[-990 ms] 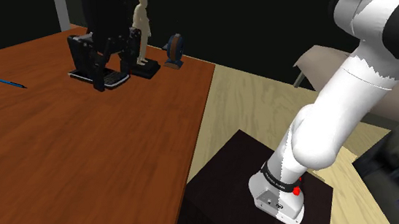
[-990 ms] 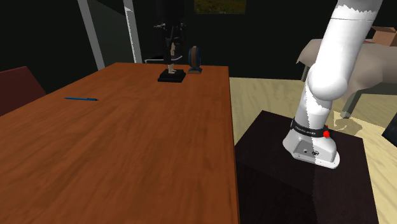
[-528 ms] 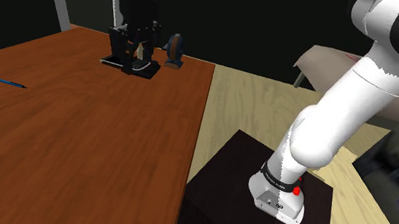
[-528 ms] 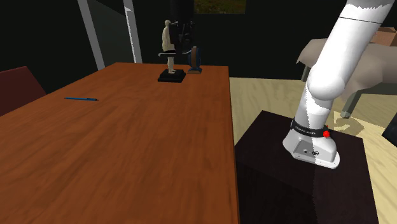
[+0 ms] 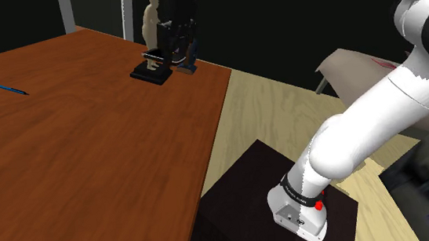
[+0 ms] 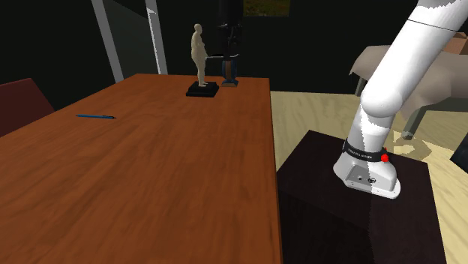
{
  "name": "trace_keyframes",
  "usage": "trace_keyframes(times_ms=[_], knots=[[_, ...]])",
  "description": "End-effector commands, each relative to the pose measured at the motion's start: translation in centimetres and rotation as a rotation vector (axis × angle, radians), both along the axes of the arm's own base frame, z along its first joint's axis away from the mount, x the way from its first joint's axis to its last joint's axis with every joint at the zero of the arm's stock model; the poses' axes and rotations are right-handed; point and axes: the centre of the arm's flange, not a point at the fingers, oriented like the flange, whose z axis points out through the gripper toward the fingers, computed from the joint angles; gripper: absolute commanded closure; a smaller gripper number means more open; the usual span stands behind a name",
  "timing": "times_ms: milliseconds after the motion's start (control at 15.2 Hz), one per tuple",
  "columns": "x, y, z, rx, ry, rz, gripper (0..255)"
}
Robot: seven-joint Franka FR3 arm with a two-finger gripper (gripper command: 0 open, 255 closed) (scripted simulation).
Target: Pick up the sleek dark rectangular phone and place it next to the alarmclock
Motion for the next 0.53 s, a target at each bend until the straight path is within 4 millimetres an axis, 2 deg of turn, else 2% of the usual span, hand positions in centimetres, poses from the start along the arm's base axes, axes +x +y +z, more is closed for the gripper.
trace_keyframes(times_ms=[0,462], knots=[[0.8,-2.4,0.0,0.000,0.000,0.002,255],[3.2,-11.3,0.0,0.000,0.000,0.002,255]])
